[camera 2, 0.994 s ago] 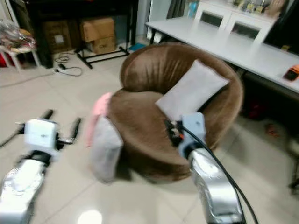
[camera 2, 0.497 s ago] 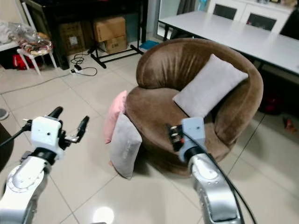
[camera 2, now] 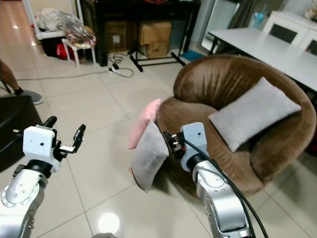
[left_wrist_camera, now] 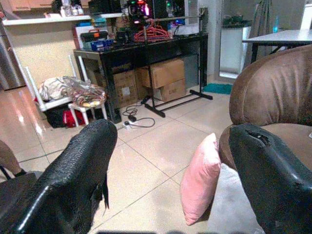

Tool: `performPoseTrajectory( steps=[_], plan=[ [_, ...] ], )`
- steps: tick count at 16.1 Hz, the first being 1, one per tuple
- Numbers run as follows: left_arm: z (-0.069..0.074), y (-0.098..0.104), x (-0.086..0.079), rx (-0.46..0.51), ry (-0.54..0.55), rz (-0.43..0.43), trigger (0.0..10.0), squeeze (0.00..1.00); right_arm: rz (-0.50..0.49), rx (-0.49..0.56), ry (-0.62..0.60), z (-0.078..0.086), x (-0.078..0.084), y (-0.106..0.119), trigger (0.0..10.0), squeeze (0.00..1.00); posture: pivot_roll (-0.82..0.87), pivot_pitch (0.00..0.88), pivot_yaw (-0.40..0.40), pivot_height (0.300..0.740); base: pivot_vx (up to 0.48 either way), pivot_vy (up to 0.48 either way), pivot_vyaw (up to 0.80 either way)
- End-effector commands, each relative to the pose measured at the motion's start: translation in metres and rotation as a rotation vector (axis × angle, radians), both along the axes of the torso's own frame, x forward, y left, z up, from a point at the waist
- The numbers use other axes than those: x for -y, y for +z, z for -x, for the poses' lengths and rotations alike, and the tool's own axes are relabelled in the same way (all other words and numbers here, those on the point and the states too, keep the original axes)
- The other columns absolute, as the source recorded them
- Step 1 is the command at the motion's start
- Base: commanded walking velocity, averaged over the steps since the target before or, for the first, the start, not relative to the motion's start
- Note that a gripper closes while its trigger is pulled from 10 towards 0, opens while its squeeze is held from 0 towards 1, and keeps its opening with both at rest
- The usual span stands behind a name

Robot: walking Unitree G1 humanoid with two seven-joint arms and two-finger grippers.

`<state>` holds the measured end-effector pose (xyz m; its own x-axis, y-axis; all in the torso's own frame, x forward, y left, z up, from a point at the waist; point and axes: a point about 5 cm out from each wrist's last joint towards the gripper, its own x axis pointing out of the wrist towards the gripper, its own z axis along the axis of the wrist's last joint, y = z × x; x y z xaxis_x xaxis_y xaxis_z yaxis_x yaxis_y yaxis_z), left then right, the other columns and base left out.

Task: Move the pillow to the sofa from floor

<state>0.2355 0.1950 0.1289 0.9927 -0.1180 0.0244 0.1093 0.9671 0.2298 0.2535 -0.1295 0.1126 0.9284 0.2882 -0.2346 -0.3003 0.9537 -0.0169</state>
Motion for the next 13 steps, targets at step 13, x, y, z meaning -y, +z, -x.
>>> performPoseTrajectory(
  steps=[13],
  plan=[
    [0.0023, 0.0027, 0.0068, 0.016, -0.012, 0.022, 10.0, 0.0, 0.053, 0.004, -0.018, -0.0014, 0.0105, -0.0025, 10.0, 0.0, 0.06, 0.0, -0.098, 0.74, 0.307, 0.0, 0.18]
  ],
)
